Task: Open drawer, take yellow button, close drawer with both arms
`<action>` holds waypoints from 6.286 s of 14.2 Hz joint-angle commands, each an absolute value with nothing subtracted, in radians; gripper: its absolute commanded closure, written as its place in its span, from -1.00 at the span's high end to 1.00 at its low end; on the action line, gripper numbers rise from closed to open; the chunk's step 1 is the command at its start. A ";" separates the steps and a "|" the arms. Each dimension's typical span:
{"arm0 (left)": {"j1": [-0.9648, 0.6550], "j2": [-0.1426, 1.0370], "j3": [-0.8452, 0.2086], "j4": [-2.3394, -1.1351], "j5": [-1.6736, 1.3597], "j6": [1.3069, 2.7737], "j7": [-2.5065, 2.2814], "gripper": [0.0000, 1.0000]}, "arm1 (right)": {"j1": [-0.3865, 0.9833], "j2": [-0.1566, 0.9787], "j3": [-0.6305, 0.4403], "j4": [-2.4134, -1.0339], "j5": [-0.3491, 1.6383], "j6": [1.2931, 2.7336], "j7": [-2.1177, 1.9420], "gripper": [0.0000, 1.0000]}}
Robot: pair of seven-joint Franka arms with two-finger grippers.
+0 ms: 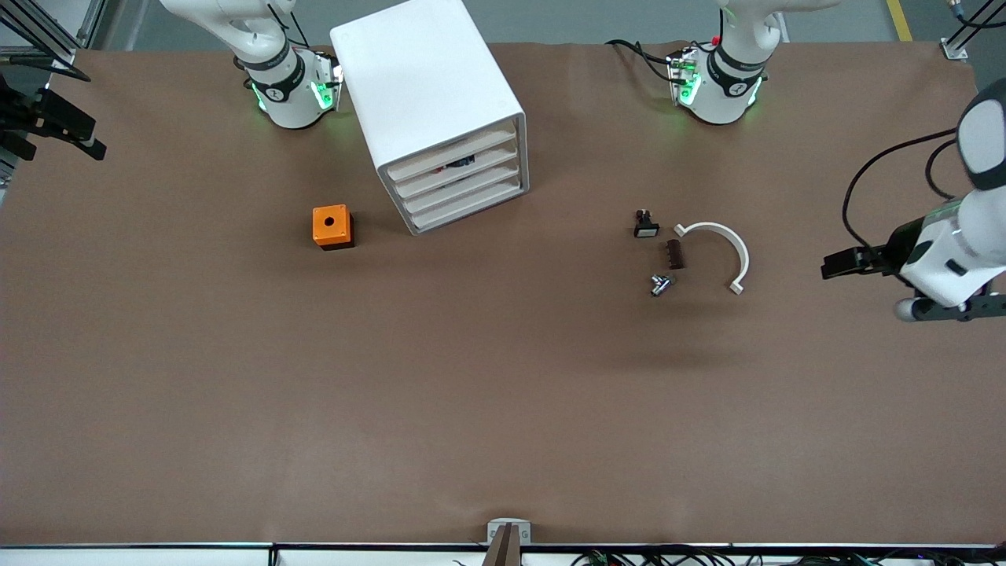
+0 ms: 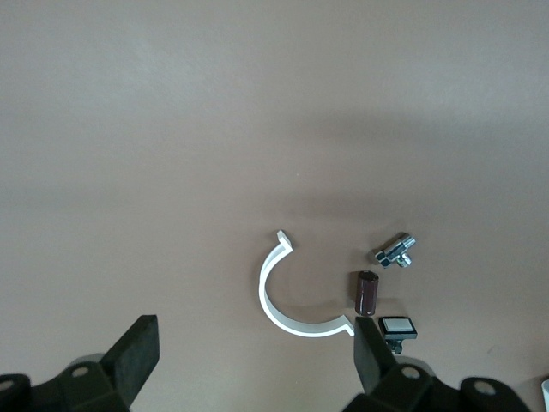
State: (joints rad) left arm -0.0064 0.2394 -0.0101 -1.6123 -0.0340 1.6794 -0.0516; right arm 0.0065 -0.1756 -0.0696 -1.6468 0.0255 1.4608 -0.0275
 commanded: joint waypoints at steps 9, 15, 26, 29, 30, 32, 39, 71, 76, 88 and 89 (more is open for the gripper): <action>-0.257 0.471 -0.017 -1.439 -0.239 1.540 -0.778 0.99 | 0.008 -0.193 -0.054 -1.652 0.026 1.462 -0.021 1.00; -0.328 0.549 -0.034 -1.402 -0.549 1.459 -1.367 0.99 | 0.032 -0.192 -0.054 -1.655 0.026 1.450 -0.025 1.00; -0.351 0.730 -0.207 -1.359 -0.834 1.299 -2.195 0.99 | 0.022 -0.192 -0.061 -1.657 0.023 1.447 -0.028 1.00; -0.399 0.764 -0.209 -1.359 -0.899 1.293 -2.263 0.83 | 0.009 -0.192 -0.061 -1.657 0.021 1.445 -0.029 1.00; -0.417 0.768 -0.209 -1.359 -0.905 1.293 -2.264 0.71 | 0.009 -0.192 -0.061 -1.657 0.020 1.445 -0.029 1.00; -0.437 0.781 -0.209 -1.362 -0.910 1.298 -2.263 0.38 | 0.009 -0.192 -0.061 -1.657 0.011 1.445 -0.029 1.00; -0.503 0.822 -0.207 -1.371 -0.965 1.315 -2.263 0.02 | 0.006 -0.192 -0.063 -1.657 0.000 1.450 -0.032 1.00; -0.379 0.844 -0.196 -1.410 -1.023 1.353 -2.345 -0.76 | -0.055 0.101 -0.063 -1.594 -0.006 1.457 -0.084 1.00; -0.344 0.842 -0.198 -1.402 -1.023 1.361 -2.345 -0.70 | -0.035 0.091 -0.055 -1.606 0.138 1.459 0.188 1.00; -0.290 0.842 -0.210 -1.295 -1.080 1.356 -1.984 1.00 | 0.539 0.064 -0.052 -1.637 0.129 1.606 1.305 1.00; -0.290 0.842 -0.210 -1.267 -1.077 1.351 -1.894 1.00 | 0.579 0.069 -0.052 -1.637 0.123 1.623 1.383 1.00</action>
State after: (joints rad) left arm -0.3038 0.8328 -0.2018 -1.3284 -1.0618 1.3728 -2.0152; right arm 0.5163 0.0729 -0.0382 -1.6217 0.1361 1.5912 1.2596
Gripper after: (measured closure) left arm 0.000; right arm 0.000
